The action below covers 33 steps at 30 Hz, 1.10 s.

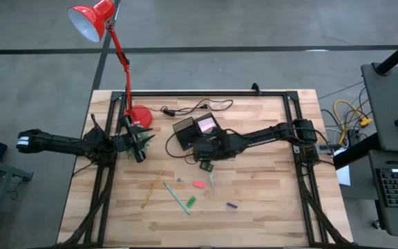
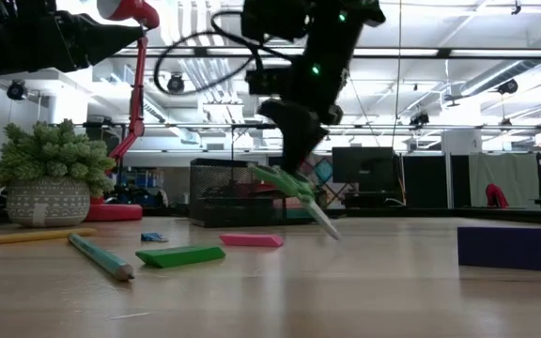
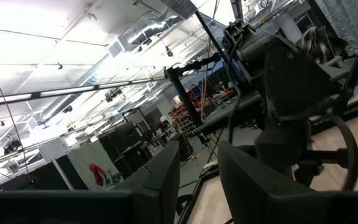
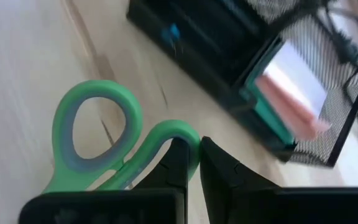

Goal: Pick and place office supplies into organizer
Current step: Put the green scissors into the black desk organizer bin

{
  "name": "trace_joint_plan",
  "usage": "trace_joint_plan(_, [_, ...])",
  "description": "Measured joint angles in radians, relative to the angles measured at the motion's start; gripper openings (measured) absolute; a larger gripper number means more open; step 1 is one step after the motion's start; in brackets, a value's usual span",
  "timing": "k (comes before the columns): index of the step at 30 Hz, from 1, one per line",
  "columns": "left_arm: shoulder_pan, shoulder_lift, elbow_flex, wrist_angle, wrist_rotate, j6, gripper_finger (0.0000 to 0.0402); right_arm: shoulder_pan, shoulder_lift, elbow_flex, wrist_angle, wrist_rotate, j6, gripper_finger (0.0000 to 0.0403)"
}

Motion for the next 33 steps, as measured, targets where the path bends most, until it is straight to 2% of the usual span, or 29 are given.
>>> trace_joint_plan(7, [0.000,0.000,0.000,0.000,0.000,0.000,0.0096,-0.001,-0.002,0.106,-0.009,0.001,-0.091,0.0013])
trace_joint_plan(10, [0.000,0.000,0.000,0.000,0.000,0.000,0.0096,-0.004,-0.002,0.157,-0.011,0.044,-0.153,0.0013])
trace_joint_plan(13, [0.000,0.000,0.000,0.000,0.000,0.000,0.0096,-0.018,-0.002,0.212,-0.012,0.152,-0.163,0.0013])
trace_joint_plan(17, [0.000,0.000,0.000,0.000,0.000,0.000,0.0096,-0.047,-0.003,0.277,-0.002,0.349,-0.196,0.0013])
trace_joint_plan(21, [0.000,0.000,0.000,0.000,0.000,0.000,0.0096,-0.082,-0.003,0.310,0.076,0.503,-0.274,0.0013])
trace_joint_plan(33, [0.000,0.000,0.001,0.000,0.000,0.000,0.0096,-0.187,0.001,0.314,0.332,0.515,-0.426,0.0013])
